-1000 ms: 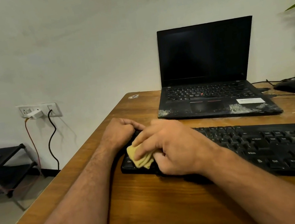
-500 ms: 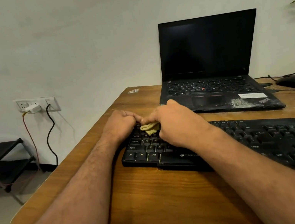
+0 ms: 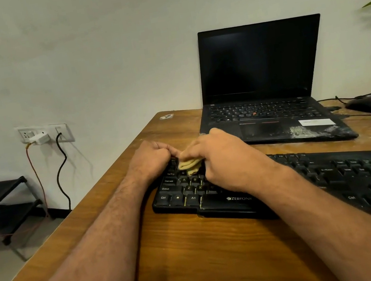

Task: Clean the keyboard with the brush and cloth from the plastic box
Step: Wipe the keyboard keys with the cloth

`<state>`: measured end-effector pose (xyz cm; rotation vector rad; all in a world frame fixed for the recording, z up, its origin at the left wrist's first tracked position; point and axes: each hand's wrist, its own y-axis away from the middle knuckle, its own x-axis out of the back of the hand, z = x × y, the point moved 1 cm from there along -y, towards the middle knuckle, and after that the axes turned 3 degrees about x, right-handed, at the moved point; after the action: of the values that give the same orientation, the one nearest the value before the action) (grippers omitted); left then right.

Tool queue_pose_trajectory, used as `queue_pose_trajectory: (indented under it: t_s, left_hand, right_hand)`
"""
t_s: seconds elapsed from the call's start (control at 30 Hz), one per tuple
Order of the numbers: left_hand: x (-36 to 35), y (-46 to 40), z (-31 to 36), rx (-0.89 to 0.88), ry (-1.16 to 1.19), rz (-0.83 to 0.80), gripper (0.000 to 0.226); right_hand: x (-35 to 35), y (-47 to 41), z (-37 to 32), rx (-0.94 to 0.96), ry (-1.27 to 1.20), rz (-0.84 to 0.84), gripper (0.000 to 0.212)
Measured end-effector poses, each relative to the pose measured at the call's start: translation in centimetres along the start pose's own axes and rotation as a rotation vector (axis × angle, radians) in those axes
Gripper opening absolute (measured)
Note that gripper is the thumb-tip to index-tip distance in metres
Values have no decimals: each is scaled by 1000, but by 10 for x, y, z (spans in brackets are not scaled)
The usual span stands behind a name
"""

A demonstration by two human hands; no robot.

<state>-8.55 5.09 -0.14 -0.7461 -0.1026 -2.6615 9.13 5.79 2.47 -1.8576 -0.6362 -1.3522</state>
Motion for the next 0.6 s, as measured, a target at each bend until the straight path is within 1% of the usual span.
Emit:
queue_pose_trajectory:
  t_s: [0.07, 0.17, 0.2, 0.27, 0.37, 0.43, 0.47, 0.53, 0.6]
  left_hand:
    - [0, -1, 0, -6, -4, 2, 30]
    - [-1, 1, 0, 9, 27, -7, 30]
    - [-1, 1, -1, 0, 15, 5, 30]
    - [0, 2, -1, -47, -25, 27, 32]
    - [2, 1, -1, -87, -38, 38, 37]
    - [2, 0, -2, -92, -51, 39, 38]
    - [1, 1, -2, -90, -47, 32, 38]
    - [1, 2, -2, -85, -33, 27, 38]
    - [2, 2, -2, -90, -38, 26, 38]
  right_hand:
    - [-5, 0, -2, -3, -4, -19, 57]
    - [-1, -1, 3, -137, 12, 51, 52]
    - [1, 0, 3, -139, -19, 56, 51]
    - [6, 5, -4, -68, -124, 35, 50]
    - [8, 15, -31, 115, -257, -56, 51]
    - [7, 18, -41, 220, -243, -110, 48]
    - [8, 19, -41, 231, -236, -113, 44]
    - [14, 22, -34, 247, -232, -67, 36]
    - [17, 26, -34, 294, -177, -34, 38]
